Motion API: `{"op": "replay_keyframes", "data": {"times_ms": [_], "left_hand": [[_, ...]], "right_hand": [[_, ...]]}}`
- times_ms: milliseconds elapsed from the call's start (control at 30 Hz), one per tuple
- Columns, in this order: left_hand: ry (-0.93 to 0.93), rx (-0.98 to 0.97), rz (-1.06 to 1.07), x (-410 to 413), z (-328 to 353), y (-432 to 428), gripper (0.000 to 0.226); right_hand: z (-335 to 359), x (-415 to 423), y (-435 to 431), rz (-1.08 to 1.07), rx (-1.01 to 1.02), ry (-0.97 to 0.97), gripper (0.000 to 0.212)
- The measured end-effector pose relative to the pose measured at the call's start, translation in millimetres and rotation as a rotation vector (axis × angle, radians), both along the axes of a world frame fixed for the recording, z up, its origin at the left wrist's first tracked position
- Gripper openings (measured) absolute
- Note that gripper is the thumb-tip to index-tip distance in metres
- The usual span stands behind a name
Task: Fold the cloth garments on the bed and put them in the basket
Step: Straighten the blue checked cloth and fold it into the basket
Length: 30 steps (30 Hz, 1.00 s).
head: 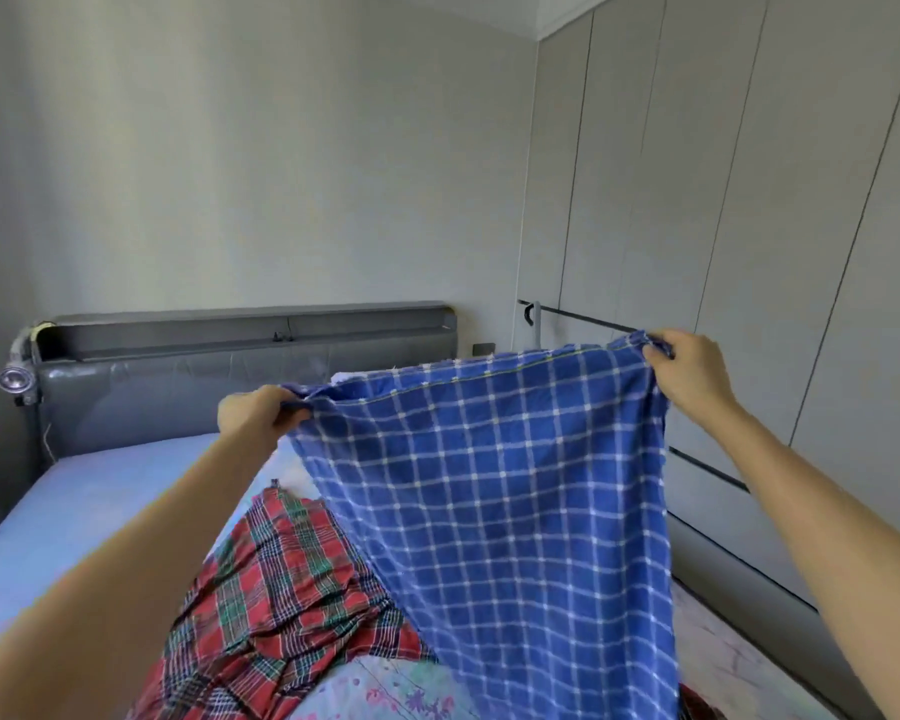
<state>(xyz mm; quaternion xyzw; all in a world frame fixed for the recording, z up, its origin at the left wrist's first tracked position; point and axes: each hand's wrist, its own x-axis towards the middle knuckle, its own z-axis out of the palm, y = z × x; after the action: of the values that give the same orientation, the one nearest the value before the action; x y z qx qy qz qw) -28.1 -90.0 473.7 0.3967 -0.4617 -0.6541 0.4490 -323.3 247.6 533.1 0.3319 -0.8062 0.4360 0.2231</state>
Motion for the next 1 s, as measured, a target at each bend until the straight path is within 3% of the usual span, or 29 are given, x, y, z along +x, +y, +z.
{"op": "replay_keyframes", "data": {"times_ms": [133, 300, 367, 467, 533, 567, 733, 833, 1000], "left_hand": [[0.127, -0.128, 0.071, 2, 109, -37, 0.017], [0.373, -0.530, 0.347, 22, 248, 20, 0.024], [0.400, -0.634, 0.392, 31, 274, 34, 0.021], [0.275, -0.601, 0.337, 49, 293, 27, 0.027], [0.262, -0.562, 0.346, 61, 298, 23, 0.029], [0.270, -0.582, 0.408, 64, 299, 19, 0.030], [0.350, -0.651, 0.519, 74, 323, 8, 0.031], [0.366, -0.665, 0.416, 89, 339, -14, 0.034], [0.275, -0.483, 0.310, 108, 338, -63, 0.027]], "right_hand": [[58, 3, -4, -0.161, 0.014, 0.139, 0.027], [162, 24, -17, -0.262, -0.401, 0.253, 0.027], [186, 26, -29, -0.229, -0.525, 0.186, 0.027], [195, 11, -54, 0.018, -0.324, -0.181, 0.014], [199, 9, -68, 0.210, -0.418, -0.438, 0.008], [202, 10, -75, 0.257, -0.530, -0.478, 0.006], [220, 23, -123, 0.404, -0.877, -0.375, 0.014], [232, 16, -151, 0.505, -0.862, -0.395, 0.014], [244, -1, -185, 0.314, -0.765, -0.237, 0.024]]}}
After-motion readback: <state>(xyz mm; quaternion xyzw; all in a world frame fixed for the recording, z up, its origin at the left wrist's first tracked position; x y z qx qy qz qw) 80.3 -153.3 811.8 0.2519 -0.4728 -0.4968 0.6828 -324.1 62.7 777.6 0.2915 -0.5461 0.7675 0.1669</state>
